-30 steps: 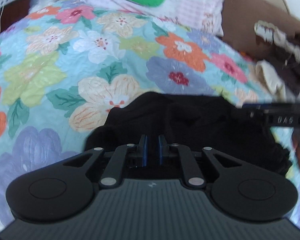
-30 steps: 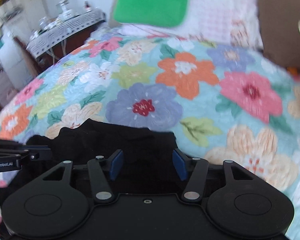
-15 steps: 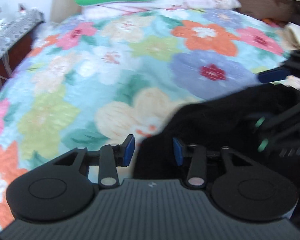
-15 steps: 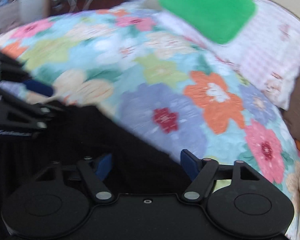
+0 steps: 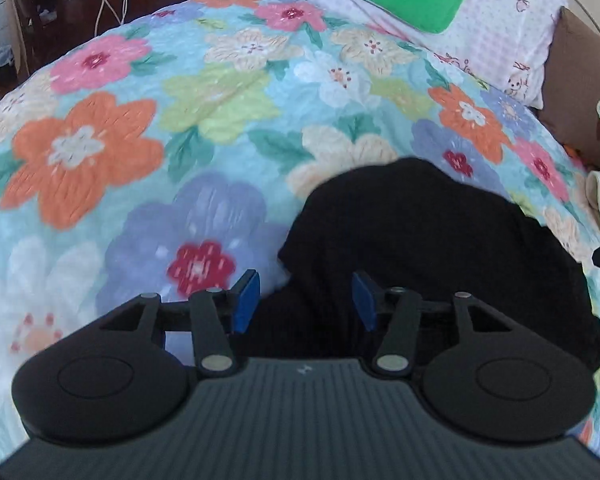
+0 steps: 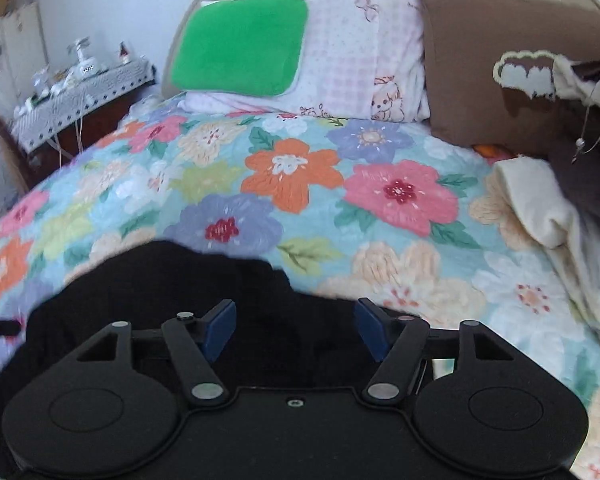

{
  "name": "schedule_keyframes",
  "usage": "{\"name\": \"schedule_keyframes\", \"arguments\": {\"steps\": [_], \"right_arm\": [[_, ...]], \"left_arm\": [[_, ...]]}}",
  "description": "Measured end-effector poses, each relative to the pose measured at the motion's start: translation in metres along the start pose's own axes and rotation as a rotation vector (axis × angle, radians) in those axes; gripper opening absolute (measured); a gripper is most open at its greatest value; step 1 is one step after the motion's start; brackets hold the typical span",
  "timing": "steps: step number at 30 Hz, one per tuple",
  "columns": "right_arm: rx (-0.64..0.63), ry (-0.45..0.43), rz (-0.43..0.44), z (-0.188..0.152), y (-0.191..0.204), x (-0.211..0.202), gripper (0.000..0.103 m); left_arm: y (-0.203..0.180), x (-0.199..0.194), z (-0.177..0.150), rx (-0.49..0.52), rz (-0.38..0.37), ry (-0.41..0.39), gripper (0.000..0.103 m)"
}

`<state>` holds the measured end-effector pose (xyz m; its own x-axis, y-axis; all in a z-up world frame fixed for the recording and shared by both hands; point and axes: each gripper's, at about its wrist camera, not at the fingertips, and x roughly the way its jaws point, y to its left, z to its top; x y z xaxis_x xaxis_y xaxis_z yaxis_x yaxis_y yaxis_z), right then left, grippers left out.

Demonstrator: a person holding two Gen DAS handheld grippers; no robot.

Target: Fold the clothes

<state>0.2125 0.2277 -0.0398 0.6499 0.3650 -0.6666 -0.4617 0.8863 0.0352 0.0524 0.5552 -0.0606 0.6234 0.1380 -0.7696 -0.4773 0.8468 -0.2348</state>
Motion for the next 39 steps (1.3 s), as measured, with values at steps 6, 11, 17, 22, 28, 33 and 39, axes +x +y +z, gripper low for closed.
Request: {"name": "schedule_keyframes", "arguments": {"steps": [6, 11, 17, 22, 28, 33, 39], "right_arm": [[0.000, 0.043, 0.061, -0.081, -0.032, -0.060, 0.075], [0.268, 0.087, 0.127, -0.102, -0.071, -0.062, 0.075], [0.409, 0.118, 0.197, -0.119, -0.076, -0.055, 0.076], [0.371, 0.115, 0.181, -0.124, -0.071, -0.055, 0.076], [0.423, 0.059, 0.135, -0.117, -0.087, -0.041, 0.076], [0.495, 0.014, 0.111, -0.110, -0.101, -0.016, 0.079], [0.493, -0.042, 0.164, -0.100, -0.098, 0.013, 0.088]], "left_arm": [[0.049, -0.057, -0.085, -0.193, -0.075, 0.039, 0.056], [0.041, -0.053, -0.099, -0.283, -0.208, 0.100, 0.056], [0.003, -0.049, -0.102, -0.146, -0.112, 0.081, 0.063], [-0.024, -0.063, -0.098, 0.003, -0.078, -0.056, 0.063], [-0.037, -0.020, -0.092, 0.016, -0.089, -0.035, 0.067], [-0.045, -0.010, -0.103, 0.050, -0.043, -0.097, 0.030], [-0.051, -0.028, -0.108, 0.113, -0.044, -0.149, 0.005]]}}
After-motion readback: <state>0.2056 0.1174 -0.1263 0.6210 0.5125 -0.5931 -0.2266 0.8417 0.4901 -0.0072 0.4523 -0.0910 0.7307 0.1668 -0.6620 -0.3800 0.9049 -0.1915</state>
